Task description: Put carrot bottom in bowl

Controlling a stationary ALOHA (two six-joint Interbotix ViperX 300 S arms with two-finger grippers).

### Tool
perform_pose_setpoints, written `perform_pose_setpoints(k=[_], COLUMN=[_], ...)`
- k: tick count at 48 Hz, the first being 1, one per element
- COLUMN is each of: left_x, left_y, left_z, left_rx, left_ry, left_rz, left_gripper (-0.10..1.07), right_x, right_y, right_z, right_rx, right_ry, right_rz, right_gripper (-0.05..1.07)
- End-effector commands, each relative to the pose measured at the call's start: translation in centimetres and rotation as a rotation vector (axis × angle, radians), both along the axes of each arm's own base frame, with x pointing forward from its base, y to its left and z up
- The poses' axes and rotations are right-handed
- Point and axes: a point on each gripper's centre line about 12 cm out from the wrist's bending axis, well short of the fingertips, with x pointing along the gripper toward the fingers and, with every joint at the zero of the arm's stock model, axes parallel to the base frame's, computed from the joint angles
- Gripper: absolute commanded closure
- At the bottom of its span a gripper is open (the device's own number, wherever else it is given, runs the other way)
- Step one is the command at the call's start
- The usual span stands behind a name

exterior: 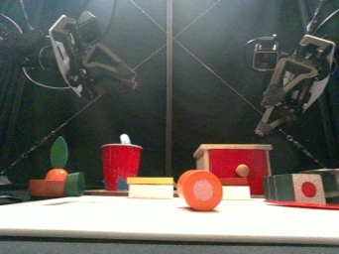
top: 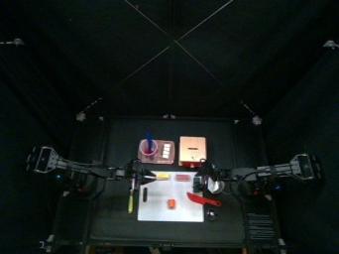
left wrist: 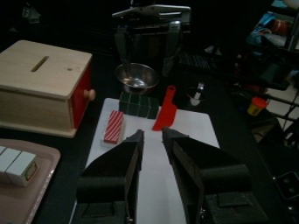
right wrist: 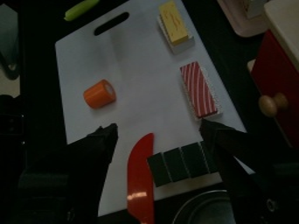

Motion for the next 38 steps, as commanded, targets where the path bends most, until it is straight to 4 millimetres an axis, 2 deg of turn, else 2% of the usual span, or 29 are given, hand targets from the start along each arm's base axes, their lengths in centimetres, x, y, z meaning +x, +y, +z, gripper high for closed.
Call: perform_pose_setpoints(k=[1, 13, 19, 25, 29, 38], left_x=[0.3, 0.5, 0.5, 0.3, 0.2, -0.2], left_y=[0.3, 0.8, 0.9, 1.3, 1.7, 2.5], left_z=[0.7, 1.2, 1.1, 0.9, 0.7, 0.0], left_rx=[0.003, 0.009, 0.012, 0.024, 0.029, 0.034], left_ry=[-0.029, -0.041, -0.038, -0.030, -0.023, 0.002], left_rz=[0.009, 0.022, 0.027, 0.031, 0.042, 0.066], left_gripper=[0.30, 0.30, 0.30, 0.30, 0.30, 0.30], right_x=[0.2, 0.9, 2.3, 3.9, 5.0, 6.2], right_y=[0.1, 0.9, 1.6, 2.8, 3.7, 5.1], right_z=[0.6, 1.6, 3.2, 3.8, 3.4, 0.5], right_rx=[0.005, 0.083, 0.236, 0.400, 0.486, 0.592], right_ry=[-0.002, 0.019, 0.016, 0.071, 0.149, 0.395], right_rz=[0.005, -0.001, -0.056, -0.087, -0.089, -0.078], right_gripper=[-0.02, -0.02, -0.02, -0.01, -0.01, -0.01])
